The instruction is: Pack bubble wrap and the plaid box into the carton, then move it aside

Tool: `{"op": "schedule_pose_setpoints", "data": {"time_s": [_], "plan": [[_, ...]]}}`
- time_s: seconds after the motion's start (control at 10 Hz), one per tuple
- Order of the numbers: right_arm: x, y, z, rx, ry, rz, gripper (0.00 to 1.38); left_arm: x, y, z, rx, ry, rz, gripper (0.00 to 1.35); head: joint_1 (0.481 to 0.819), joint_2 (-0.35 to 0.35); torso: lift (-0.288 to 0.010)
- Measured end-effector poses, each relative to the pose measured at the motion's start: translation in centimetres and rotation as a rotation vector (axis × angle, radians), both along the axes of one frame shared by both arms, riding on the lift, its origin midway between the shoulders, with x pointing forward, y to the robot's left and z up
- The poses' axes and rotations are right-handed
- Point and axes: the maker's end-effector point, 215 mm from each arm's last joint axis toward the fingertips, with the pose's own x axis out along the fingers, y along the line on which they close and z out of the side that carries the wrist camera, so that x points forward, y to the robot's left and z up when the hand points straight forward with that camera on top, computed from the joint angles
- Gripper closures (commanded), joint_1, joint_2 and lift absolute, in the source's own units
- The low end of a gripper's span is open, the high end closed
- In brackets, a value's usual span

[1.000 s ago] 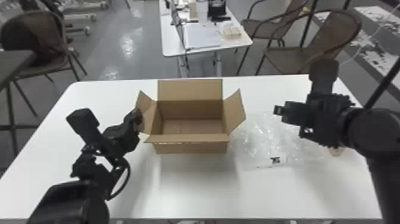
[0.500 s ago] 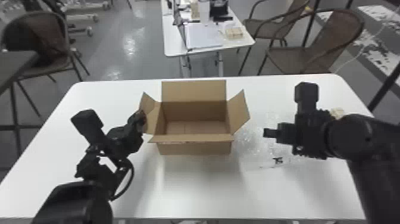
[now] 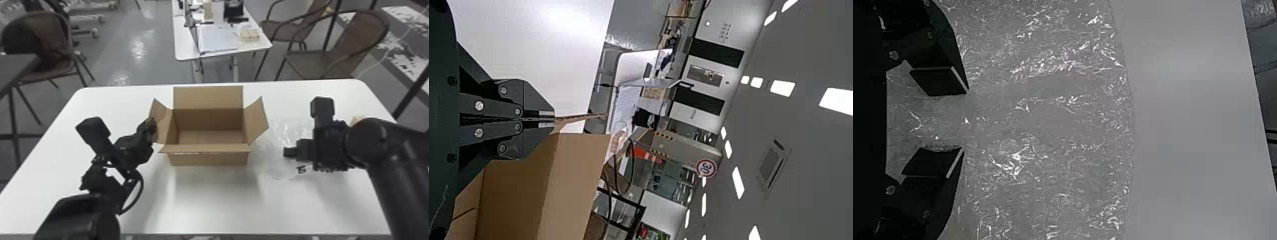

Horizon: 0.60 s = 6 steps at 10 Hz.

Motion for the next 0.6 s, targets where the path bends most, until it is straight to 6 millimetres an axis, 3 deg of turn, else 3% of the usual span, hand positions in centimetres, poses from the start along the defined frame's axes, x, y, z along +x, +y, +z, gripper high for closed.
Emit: {"op": "schedule_pose_setpoints", "data": {"time_s": [0.6], "plan": [[1.3, 0.0, 5.4, 0.043, -0.192, -0.010, 1.09, -0.2, 0.5, -0.1, -0.007, -0.005, 0.009, 1.21, 0.695, 0.079, -0.137]]}}
